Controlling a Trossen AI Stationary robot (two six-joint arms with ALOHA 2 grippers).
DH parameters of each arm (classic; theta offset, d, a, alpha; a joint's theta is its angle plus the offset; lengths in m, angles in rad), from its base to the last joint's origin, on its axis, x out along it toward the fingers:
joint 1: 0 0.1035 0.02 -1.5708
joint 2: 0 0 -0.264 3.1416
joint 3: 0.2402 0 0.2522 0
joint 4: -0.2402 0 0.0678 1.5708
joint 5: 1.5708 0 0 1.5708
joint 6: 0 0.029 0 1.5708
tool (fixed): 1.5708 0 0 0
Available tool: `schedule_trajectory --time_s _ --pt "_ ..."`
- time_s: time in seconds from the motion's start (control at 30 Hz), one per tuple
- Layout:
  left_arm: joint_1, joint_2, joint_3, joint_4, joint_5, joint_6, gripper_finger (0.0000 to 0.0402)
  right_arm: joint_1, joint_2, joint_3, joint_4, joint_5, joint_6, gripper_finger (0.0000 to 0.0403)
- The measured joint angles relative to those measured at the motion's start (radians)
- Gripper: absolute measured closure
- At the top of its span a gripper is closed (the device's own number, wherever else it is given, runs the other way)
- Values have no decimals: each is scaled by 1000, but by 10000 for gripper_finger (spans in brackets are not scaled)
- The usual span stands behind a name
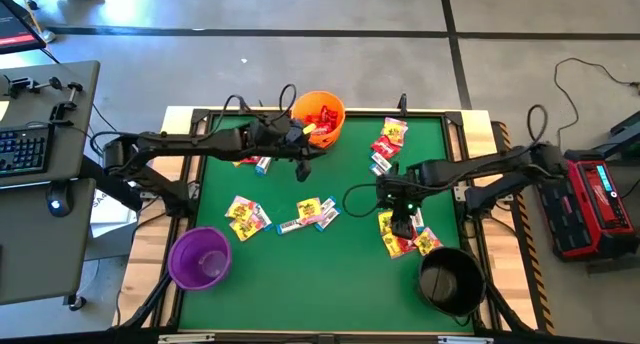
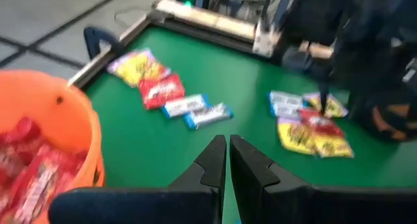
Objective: Sort candy by brand, put in halloween buckets
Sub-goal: Put the red candy into the orange bucket
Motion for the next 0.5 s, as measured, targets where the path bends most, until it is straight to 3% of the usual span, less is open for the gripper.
schedule_trajectory --time_s 0.5 --pt "-42 0 0 -16 -3 8 390 -1 219 -1 -47 -11 -270 230"
